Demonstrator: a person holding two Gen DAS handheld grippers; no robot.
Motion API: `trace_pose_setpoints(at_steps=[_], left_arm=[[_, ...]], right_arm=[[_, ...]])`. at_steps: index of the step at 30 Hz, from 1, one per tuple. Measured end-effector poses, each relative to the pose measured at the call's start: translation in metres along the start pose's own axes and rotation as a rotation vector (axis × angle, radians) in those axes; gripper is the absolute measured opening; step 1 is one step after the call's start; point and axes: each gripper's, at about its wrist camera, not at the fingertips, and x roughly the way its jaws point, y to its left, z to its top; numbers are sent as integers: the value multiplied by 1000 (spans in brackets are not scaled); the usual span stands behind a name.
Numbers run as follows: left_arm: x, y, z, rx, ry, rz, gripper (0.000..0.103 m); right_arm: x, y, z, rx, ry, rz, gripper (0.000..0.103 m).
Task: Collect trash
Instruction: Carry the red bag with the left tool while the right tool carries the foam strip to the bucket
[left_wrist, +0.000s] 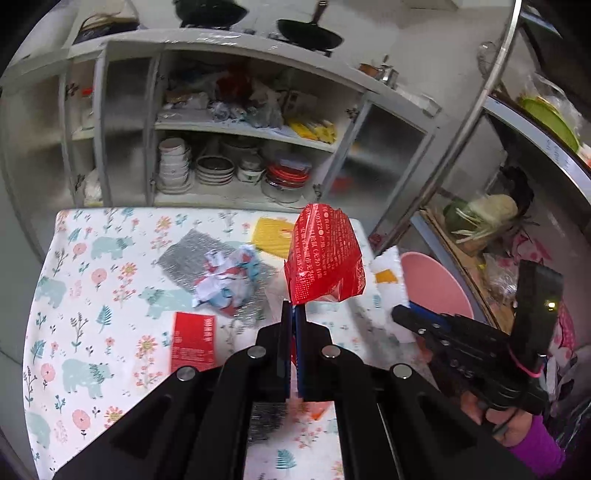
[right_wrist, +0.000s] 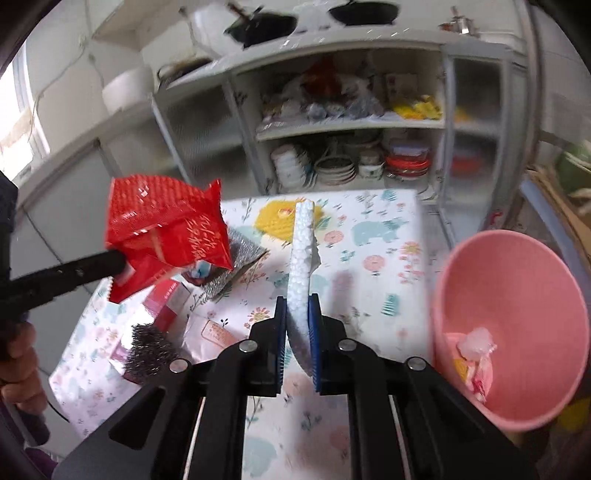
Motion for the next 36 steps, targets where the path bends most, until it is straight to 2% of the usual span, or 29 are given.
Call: trace_pose_setpoints(at_steps=[11, 21, 36], left_arm=[[17, -89, 5, 135, -19, -81, 1], [73, -163, -5, 269, 56, -109, 1], [139, -197, -22, 333, 149, -96, 1]], right_arm=[[-61, -79, -18, 168, -97, -163, 12], [-66, -130, -32, 263, -126, -248, 12], [-51, -157, -41, 309, -87, -306, 12]])
